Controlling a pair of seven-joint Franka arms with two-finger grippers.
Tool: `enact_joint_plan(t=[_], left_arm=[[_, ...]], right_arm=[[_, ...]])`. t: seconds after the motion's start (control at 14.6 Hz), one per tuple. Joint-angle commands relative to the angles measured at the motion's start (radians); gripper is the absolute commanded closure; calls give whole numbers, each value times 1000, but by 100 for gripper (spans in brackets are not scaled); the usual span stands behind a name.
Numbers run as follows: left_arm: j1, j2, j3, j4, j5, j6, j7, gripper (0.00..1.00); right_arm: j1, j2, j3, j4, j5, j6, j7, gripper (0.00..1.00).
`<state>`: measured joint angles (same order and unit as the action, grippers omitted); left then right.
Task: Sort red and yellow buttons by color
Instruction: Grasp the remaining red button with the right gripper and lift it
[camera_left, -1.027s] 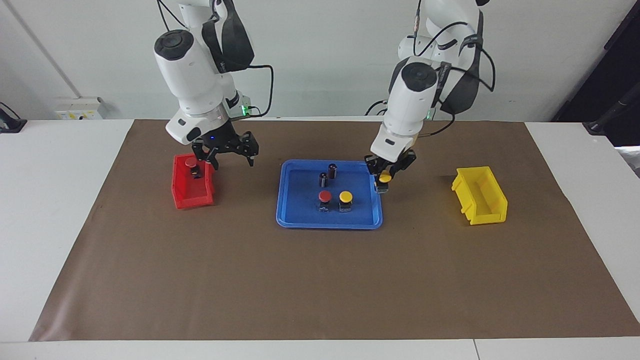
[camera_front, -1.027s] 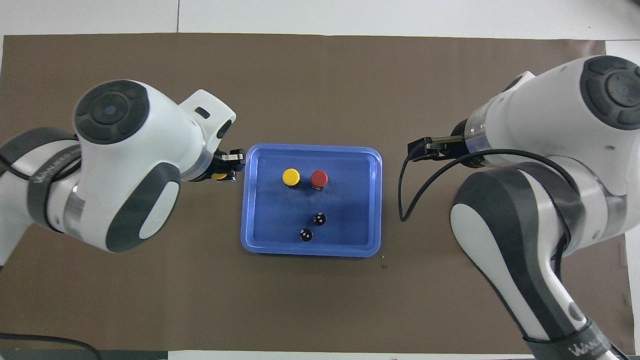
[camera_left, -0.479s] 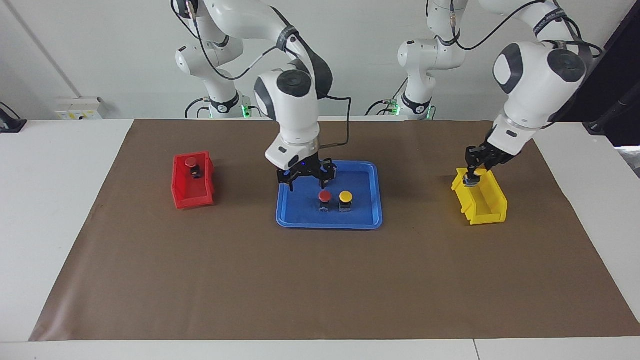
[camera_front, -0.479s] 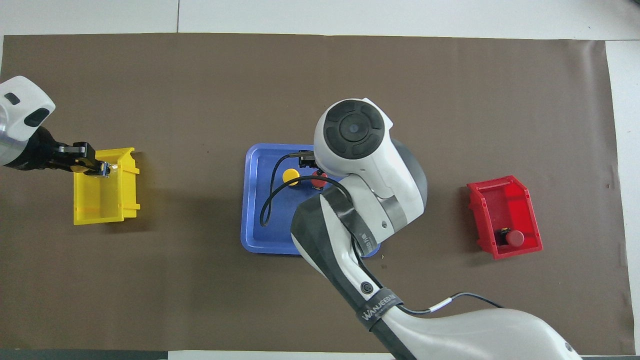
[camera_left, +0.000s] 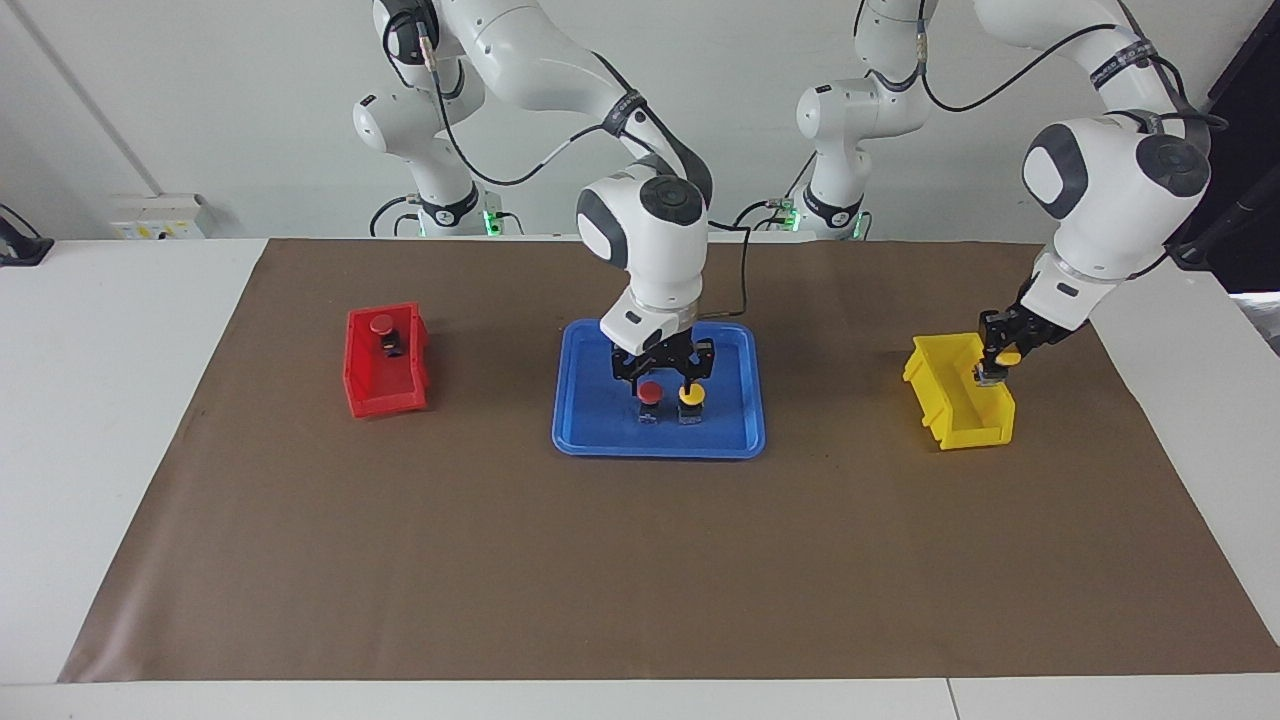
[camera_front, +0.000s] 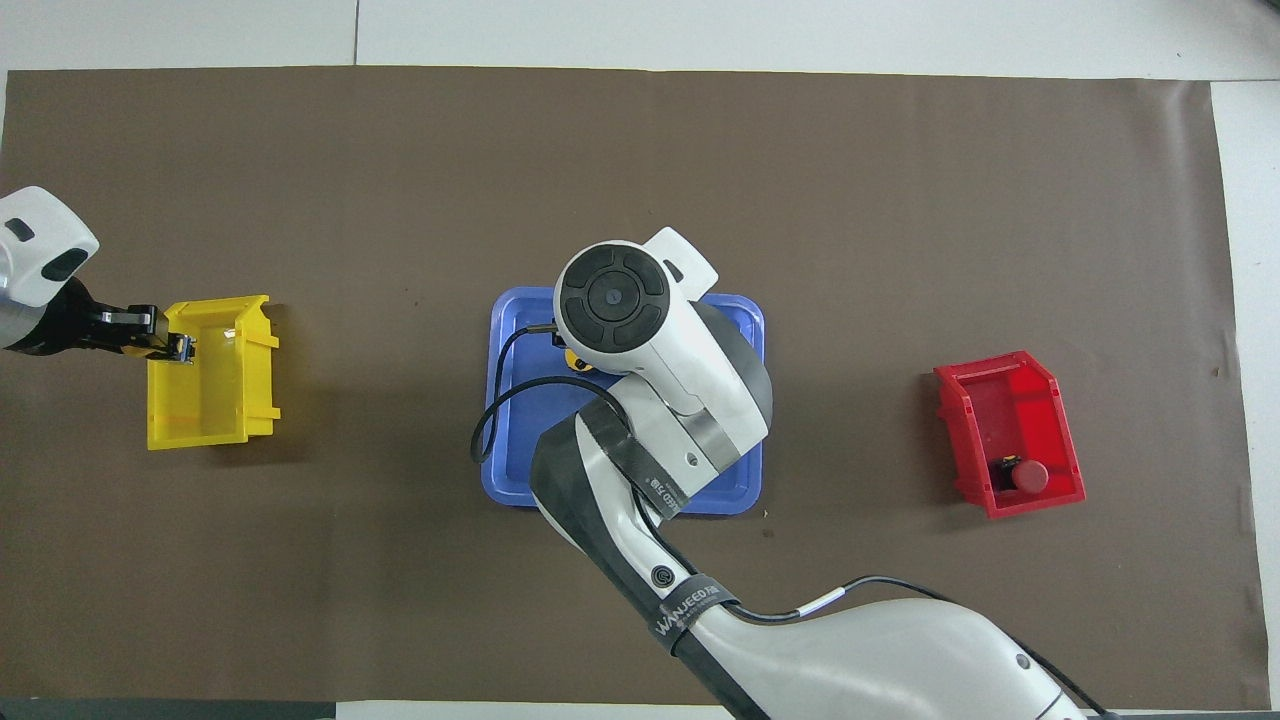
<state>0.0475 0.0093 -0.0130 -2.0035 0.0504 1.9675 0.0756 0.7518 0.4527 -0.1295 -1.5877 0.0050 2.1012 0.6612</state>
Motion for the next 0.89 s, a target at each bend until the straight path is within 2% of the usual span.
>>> enact_joint_plan(t=[0.0,0.55,0.82], left_arm=[[23,-38,-13,-127,20,67,13,96],[48,-31,-13,-262,20,215,23,96],[34,-42,-15,-297,20,215,19,95]], right_arm=[[-6,-8,-2,-21,-20,26,12,22],[-6,-23,-2,-72,-20,29,-5,31],[-3,-45,-1,-150,-17,126,-14,33]])
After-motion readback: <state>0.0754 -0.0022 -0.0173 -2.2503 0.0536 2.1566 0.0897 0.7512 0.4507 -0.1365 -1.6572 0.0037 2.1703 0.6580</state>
